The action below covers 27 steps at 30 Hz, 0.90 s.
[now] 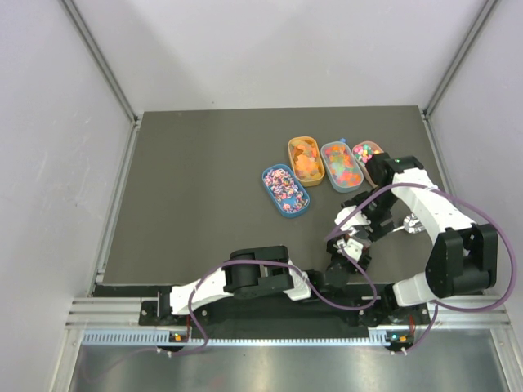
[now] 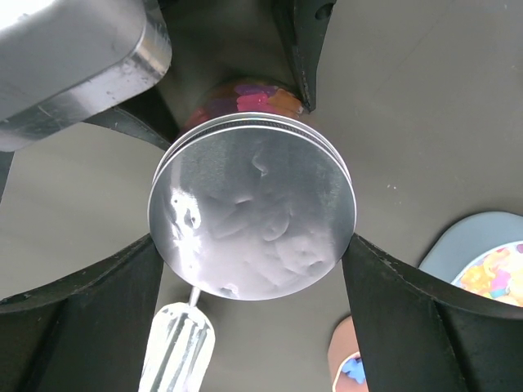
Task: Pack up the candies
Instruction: Screw the bottle lid onto the packing bottle.
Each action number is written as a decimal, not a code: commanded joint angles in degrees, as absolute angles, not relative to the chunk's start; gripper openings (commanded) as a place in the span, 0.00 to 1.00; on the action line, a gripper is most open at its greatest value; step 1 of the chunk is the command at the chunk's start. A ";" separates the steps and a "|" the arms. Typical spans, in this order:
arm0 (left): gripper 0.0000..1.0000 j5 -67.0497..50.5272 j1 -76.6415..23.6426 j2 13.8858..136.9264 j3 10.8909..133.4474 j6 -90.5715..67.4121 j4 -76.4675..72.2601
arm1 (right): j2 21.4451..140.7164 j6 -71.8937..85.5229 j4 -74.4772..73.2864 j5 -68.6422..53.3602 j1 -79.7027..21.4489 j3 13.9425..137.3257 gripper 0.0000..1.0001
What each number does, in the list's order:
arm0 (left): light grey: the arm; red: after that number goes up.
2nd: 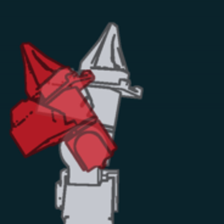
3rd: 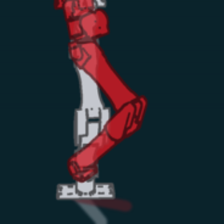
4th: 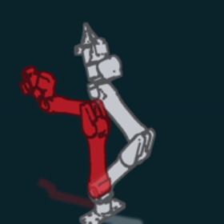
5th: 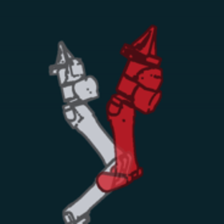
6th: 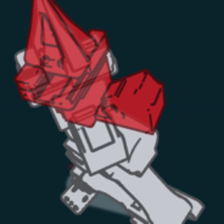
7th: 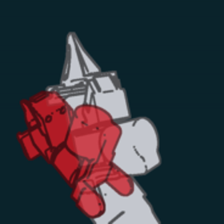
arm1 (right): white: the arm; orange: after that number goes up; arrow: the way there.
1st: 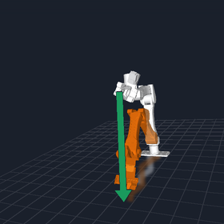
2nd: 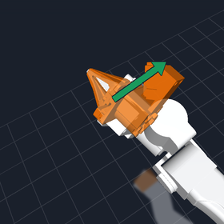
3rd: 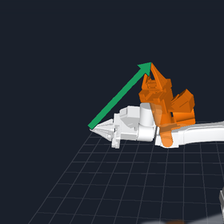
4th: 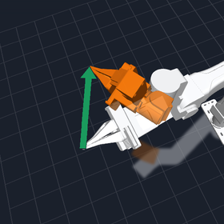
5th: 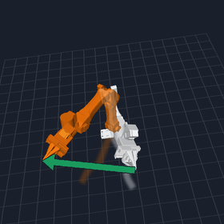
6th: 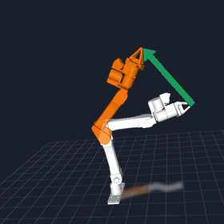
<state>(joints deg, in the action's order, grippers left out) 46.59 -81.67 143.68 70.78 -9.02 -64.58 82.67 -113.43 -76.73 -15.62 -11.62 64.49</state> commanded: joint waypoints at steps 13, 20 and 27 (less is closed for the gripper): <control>0.00 35.60 -79.89 169.28 61.26 -26.46 -6.24 | 85.52 -94.32 -81.83 -19.51 -12.13 62.41 0.01; 0.00 36.12 -80.07 169.10 61.00 -26.02 -6.77 | 87.36 -78.60 -80.07 -25.39 -12.22 59.69 0.00; 0.00 35.95 -80.07 169.19 61.00 -25.93 -7.03 | 85.08 -73.13 -76.91 -27.25 -12.22 57.74 0.00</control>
<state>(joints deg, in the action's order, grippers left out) 46.46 -81.69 143.76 70.78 -8.58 -64.64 83.09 -82.37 -72.69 -14.28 -11.07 62.46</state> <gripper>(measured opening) 0.839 0.788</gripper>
